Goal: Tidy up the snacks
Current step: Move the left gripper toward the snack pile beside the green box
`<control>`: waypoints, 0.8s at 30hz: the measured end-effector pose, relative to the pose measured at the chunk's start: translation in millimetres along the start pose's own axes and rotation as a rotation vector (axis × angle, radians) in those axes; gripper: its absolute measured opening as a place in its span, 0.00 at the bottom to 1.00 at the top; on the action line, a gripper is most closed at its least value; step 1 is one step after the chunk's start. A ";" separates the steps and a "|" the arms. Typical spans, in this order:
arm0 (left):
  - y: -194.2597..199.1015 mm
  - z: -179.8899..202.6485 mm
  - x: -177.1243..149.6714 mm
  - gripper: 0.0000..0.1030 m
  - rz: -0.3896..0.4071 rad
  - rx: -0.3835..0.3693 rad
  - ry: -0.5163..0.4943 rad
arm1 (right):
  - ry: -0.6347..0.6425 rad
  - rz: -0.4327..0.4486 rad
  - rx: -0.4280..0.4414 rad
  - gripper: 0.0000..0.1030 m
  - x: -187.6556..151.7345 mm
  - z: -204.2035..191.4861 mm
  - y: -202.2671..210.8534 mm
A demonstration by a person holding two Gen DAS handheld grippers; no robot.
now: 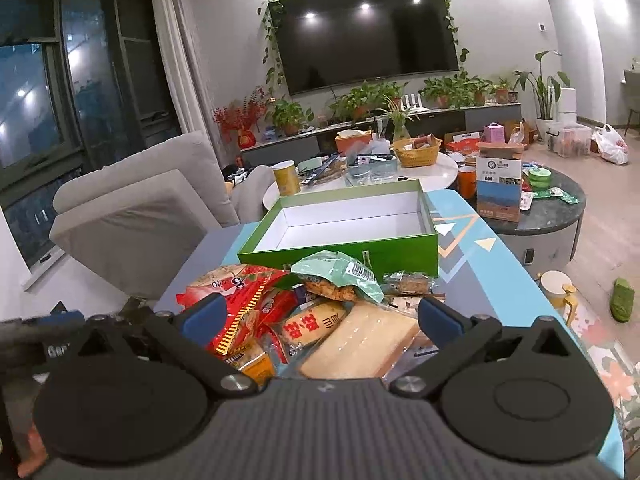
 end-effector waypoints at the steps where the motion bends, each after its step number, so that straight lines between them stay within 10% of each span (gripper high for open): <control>1: 1.5 -1.4 -0.5 0.90 0.004 0.001 0.002 | -0.004 0.001 0.001 0.77 1.1 -0.9 0.1; 24: -0.5 1.0 -9.5 0.89 -0.009 -0.033 0.005 | -0.035 -0.037 0.030 0.77 -5.9 5.8 -0.3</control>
Point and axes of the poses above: each gripper's, at about its wrist camera, not at the fingertips, and y roughly against the way its jaws point, z to its right, x to its top, the point moved 1 cm from there along -y, roughly the way its jaws point, and after that the axes turned 15 degrees about x, right-handed, at the moved point
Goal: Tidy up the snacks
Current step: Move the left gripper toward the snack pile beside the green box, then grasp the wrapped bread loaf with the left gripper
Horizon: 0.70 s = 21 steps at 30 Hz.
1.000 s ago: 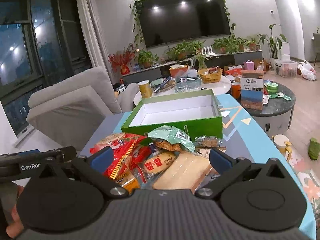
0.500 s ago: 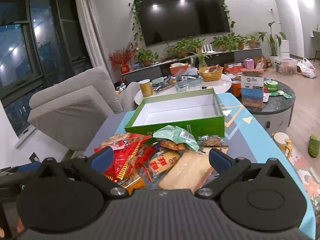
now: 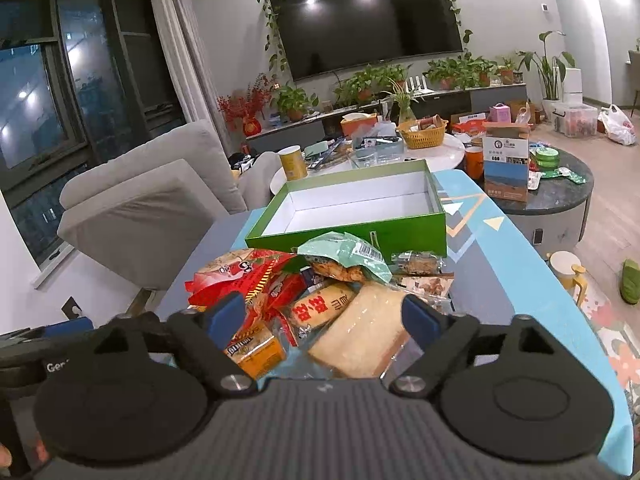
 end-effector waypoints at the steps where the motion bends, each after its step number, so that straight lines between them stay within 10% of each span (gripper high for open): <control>1: -0.2 1.3 -0.6 0.89 -0.001 -0.004 -0.006 | 0.001 0.002 -0.001 0.77 -0.6 1.3 0.9; 21: -11.1 17.1 -11.9 0.74 -0.037 -0.093 -0.033 | -0.020 -0.077 -0.002 0.77 -11.4 17.8 -12.6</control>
Point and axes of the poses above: each gripper's, at about its wrist camera, not at the fingertips, and y roughly against the way its jaws point, z to its right, x to its top, the point moved 1 cm from there along -y, roughly the way its jaws point, and after that the axes turned 15 degrees about x, right-handed, at the moved point
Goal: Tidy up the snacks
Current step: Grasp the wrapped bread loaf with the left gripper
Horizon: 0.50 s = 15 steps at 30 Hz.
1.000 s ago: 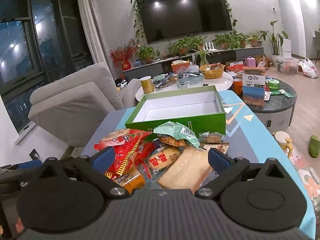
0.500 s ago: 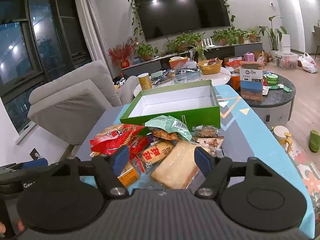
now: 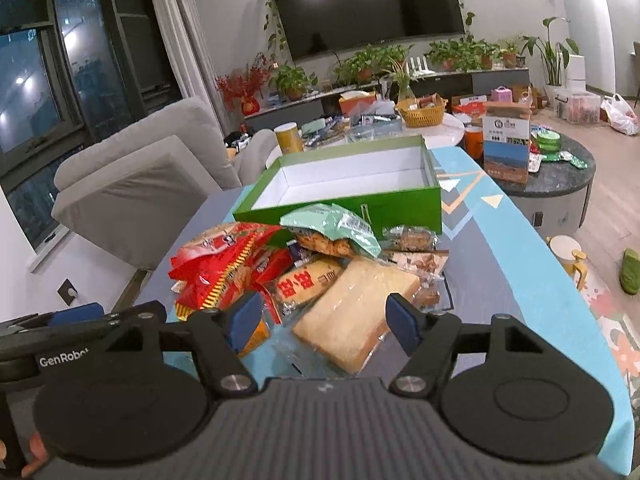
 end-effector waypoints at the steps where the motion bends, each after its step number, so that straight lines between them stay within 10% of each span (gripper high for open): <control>1: -1.0 3.5 -0.7 0.71 -0.002 -0.019 -0.012 | -0.005 -0.005 -0.004 0.77 -1.0 2.3 -1.0; 15: -41.4 75.3 10.3 0.45 -0.051 -0.313 -0.198 | -0.159 -0.066 -0.033 0.60 -5.1 49.7 -20.2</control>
Point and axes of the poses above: each gripper's, at about its wrist camera, not at the fingertips, and y roughly against the way its jaws point, z to its right, x to its top, the point moved 1 cm from there along -y, roughly the way its jaws point, and after that the axes turned 15 degrees about x, right-handed, at the moved point
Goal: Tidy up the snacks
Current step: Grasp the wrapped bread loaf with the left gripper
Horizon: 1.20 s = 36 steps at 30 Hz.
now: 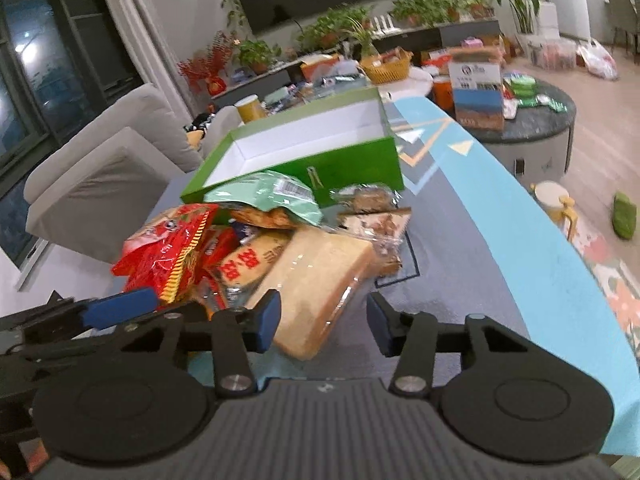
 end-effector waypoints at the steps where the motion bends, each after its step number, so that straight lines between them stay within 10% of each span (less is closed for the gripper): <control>1: -6.0 0.2 1.5 0.44 -0.018 -0.011 0.004 | -0.011 -0.006 0.001 0.58 0.3 2.9 -2.1; 12: -50.3 -5.8 -5.3 0.44 -0.179 -0.043 0.017 | -0.095 -0.054 0.012 0.56 4.4 25.3 -25.2; 36: -47.6 9.7 -17.6 0.50 -0.240 -0.194 -0.023 | -0.102 -0.073 0.016 0.56 7.9 27.4 -32.9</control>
Point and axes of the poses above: each gripper's, at about its wrist camera, not at the fingertips, and y roughly against the way its jaws point, z to its right, x to its top, the point moved 1 cm from there along -y, roughly the way its jaws point, and after that the axes turned 15 degrees about x, right-handed, at the moved point
